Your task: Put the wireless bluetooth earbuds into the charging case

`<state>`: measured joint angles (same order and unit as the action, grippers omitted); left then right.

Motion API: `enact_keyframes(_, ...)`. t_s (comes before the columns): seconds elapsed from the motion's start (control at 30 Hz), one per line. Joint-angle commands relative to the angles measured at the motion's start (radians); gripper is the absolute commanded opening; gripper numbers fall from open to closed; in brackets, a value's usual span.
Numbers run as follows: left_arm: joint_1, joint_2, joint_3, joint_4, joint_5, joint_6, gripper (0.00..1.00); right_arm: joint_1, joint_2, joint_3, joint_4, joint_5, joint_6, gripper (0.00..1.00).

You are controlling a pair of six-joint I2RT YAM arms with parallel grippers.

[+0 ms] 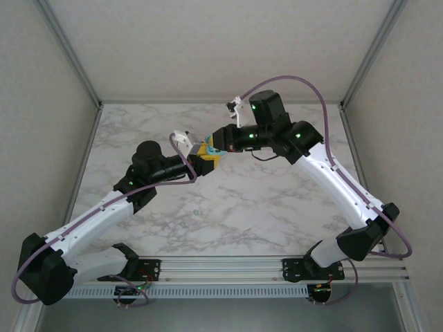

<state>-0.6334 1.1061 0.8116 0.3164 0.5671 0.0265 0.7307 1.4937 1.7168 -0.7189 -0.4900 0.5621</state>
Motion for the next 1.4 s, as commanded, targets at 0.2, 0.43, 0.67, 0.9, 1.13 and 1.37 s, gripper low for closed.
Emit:
enact_keyframes(0.2,-0.009,-0.009,0.037,0.019,-0.005,0.015,0.26,0.011,0.019,0.04,-0.062,0.053,-0.02,0.17)
enact_keyframes(0.43,-0.009,-0.009,0.037,0.03,-0.024,0.014,0.26,0.011,0.028,0.031,-0.064,0.014,0.002,0.19)
enact_keyframes(0.67,-0.011,0.0,0.041,0.03,-0.023,0.016,0.26,0.011,0.03,0.028,-0.034,-0.003,0.023,0.19)
enact_keyframes(0.9,-0.011,-0.002,0.037,0.035,-0.047,0.02,0.26,0.042,0.036,0.035,-0.057,0.006,0.023,0.19)
enact_keyframes(1.13,-0.012,-0.004,0.038,0.036,-0.052,0.025,0.26,0.051,0.051,0.056,-0.121,0.089,0.009,0.23)
enact_keyframes(1.37,-0.012,-0.009,0.038,0.032,-0.049,0.029,0.26,0.05,0.046,0.074,-0.131,0.138,0.009,0.27)
